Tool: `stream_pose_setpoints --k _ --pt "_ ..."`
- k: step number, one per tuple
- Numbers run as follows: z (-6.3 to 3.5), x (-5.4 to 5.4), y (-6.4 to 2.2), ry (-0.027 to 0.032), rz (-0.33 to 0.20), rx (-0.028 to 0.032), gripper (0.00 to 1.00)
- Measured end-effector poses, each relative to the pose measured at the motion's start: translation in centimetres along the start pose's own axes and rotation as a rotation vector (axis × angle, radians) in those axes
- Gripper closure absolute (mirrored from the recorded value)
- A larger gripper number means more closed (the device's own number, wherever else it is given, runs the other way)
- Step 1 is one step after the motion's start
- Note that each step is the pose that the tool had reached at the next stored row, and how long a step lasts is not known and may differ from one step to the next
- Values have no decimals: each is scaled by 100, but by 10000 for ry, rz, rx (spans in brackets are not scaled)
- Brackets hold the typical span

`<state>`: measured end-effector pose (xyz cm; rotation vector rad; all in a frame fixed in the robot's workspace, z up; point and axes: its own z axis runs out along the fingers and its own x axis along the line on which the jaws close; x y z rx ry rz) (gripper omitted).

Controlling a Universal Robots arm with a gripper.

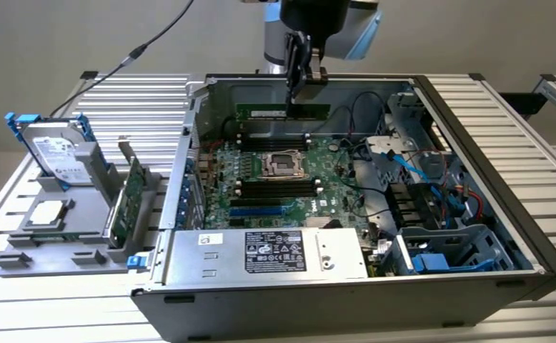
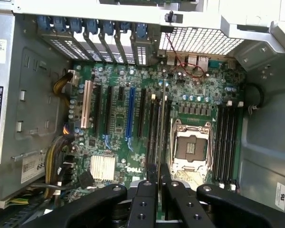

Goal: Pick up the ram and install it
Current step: 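Pick up the ram and move it above insertion slot, then insert the ram into the slot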

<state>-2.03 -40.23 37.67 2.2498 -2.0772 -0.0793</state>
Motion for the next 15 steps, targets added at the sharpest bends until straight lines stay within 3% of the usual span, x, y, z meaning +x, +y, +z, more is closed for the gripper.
stream_pose_setpoints --k 7,15 --pt "13 -74 -22 -3 57 48 86" --pt "12 -89 -24 -2 66 50 86"
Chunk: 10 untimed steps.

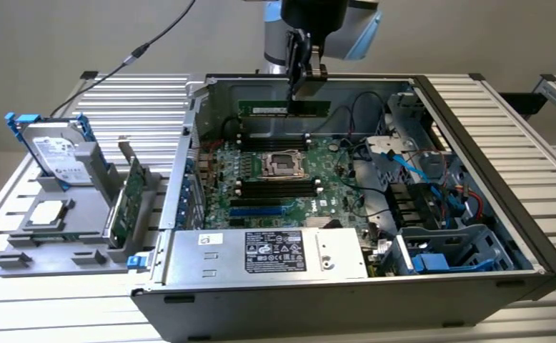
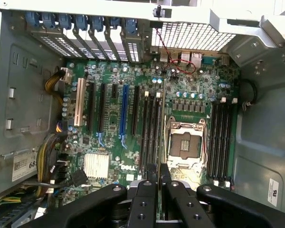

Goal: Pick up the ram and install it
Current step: 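Insert the ram into the slot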

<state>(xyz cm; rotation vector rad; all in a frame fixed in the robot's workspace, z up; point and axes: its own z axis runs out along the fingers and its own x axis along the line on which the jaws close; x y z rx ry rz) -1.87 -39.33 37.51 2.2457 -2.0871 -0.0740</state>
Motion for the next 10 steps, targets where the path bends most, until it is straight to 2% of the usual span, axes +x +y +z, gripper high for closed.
stream_pose_setpoints --k 10 --pt "15 -3 2 4 3 3 86"
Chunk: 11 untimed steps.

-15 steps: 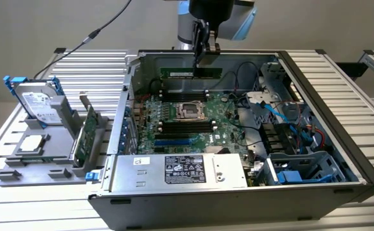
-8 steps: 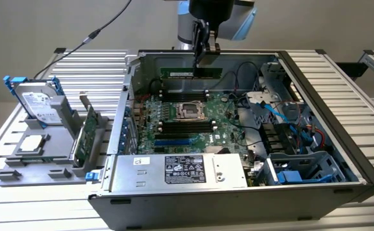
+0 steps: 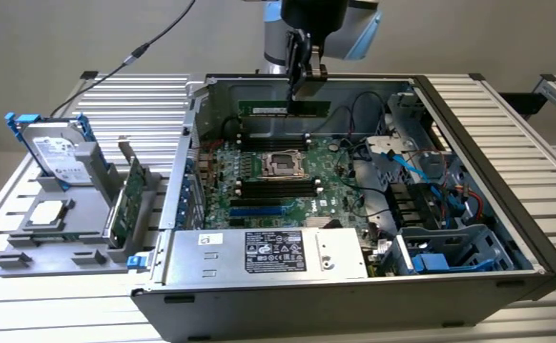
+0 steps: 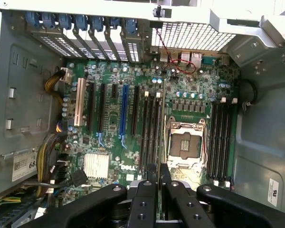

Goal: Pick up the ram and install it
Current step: 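Insert the ram into the slot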

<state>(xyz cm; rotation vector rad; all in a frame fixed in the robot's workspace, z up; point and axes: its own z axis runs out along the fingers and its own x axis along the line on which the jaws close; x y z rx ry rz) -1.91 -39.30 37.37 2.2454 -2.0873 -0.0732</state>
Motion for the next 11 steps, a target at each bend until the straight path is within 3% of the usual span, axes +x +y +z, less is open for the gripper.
stream_pose_setpoints --k 6,11 --pt "114 -47 63 3 -1 3 86" --pt "203 -47 52 5 -3 3 86"
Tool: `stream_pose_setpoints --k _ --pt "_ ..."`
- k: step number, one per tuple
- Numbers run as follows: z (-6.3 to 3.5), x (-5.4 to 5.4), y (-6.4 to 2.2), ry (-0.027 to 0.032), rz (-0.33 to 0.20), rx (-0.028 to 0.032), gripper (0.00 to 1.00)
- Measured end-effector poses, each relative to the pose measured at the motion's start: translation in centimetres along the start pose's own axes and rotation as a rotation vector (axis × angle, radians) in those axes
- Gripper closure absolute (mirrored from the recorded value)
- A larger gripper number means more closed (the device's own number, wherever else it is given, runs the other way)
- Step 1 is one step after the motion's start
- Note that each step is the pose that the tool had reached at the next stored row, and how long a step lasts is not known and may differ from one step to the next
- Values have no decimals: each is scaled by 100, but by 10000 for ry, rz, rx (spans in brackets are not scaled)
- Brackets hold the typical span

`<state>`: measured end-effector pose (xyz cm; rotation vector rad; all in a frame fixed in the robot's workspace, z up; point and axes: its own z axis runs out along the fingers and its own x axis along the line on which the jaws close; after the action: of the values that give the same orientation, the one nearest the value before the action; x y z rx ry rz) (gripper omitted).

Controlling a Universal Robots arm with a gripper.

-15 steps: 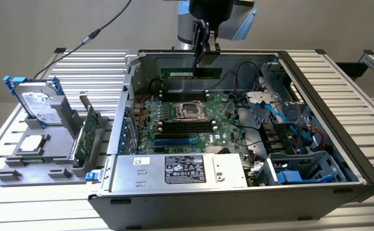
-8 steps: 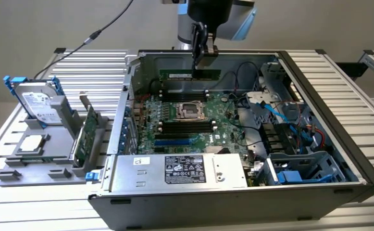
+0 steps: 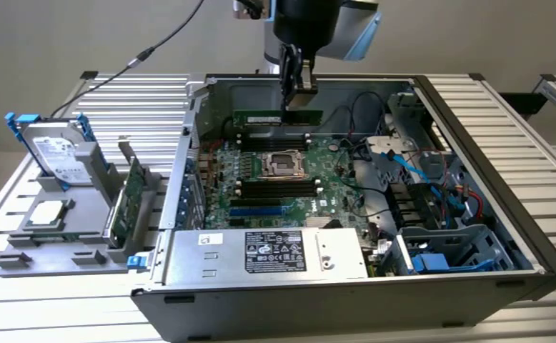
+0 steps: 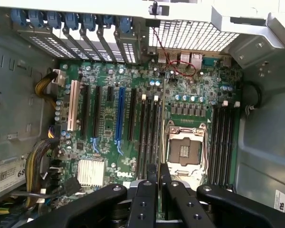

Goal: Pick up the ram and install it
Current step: 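Insert the ram into the slot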

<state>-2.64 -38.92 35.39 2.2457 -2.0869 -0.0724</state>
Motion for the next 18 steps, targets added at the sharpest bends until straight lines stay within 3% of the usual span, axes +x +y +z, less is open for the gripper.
stream_pose_setpoints --k 3,8,18 --pt "53 10 -16 -1 1 0 86" --pt "137 65 -121 -1 1 1 86" --pt "318 90 -139 -7 82 -2 86"
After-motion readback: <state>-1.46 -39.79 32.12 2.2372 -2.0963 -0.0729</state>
